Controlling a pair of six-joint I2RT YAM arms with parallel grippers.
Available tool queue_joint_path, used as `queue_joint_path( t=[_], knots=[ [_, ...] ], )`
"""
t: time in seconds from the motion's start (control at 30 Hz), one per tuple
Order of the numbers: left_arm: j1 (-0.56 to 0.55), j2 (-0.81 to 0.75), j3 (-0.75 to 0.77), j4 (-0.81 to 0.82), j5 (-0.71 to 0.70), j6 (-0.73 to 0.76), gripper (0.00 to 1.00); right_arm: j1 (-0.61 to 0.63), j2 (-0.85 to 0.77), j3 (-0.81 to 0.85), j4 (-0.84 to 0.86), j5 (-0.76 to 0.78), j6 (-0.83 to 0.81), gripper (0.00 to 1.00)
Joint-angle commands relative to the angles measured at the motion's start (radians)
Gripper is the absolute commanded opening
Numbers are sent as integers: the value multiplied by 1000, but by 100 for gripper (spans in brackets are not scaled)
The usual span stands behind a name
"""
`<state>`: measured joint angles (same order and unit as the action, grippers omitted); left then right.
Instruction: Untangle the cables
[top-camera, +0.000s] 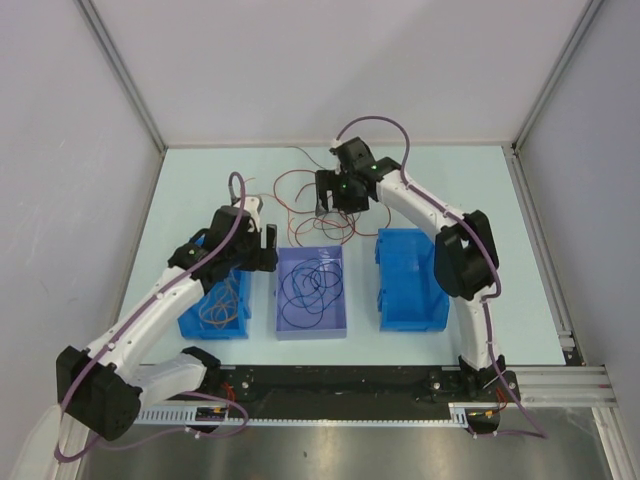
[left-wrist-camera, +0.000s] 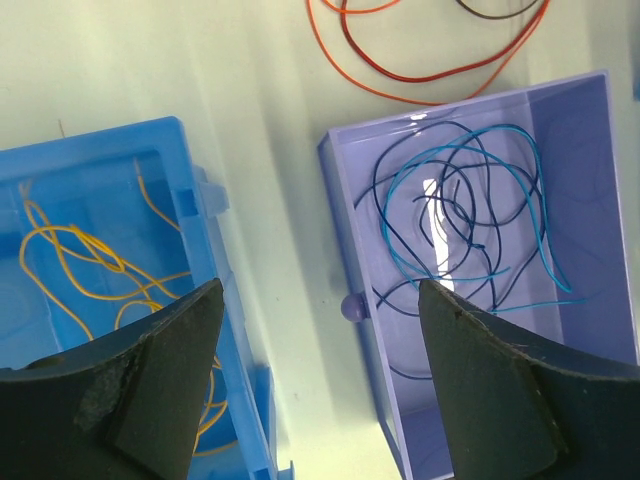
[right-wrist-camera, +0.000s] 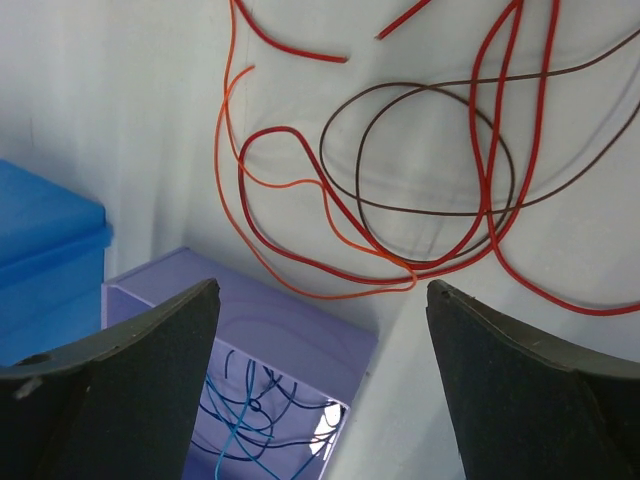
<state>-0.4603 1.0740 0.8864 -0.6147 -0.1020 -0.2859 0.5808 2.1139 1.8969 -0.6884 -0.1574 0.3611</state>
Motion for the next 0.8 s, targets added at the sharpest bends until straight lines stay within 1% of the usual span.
queue_joint_path(
  t=[0.0, 0.33, 0.43, 0.53, 0.63, 0.67, 0.73, 0.77],
  knots=[
    [18, -6, 11, 21, -10, 27, 83, 17, 11, 8, -16, 24, -45, 87],
    [29, -8, 6, 23, -15, 28, 82, 16, 70, 22, -28, 48, -73, 80],
    [29, -6, 5, 23, -15, 25, 82, 17, 81, 28, -25, 53, -74, 76],
    [29, -2, 6, 23, -13, 27, 81, 17, 89, 34, -25, 52, -79, 70],
    [29, 1, 6, 21, -13, 28, 81, 17, 93, 36, -25, 53, -80, 61],
    [29, 1, 6, 21, -11, 27, 81, 17, 93, 36, -25, 53, -80, 54],
    [28, 1, 6, 21, -11, 28, 81, 17, 93, 37, -22, 53, -82, 49],
    [29, 3, 6, 21, -11, 28, 80, 19, 96, 40, -22, 52, -83, 44]
  ],
)
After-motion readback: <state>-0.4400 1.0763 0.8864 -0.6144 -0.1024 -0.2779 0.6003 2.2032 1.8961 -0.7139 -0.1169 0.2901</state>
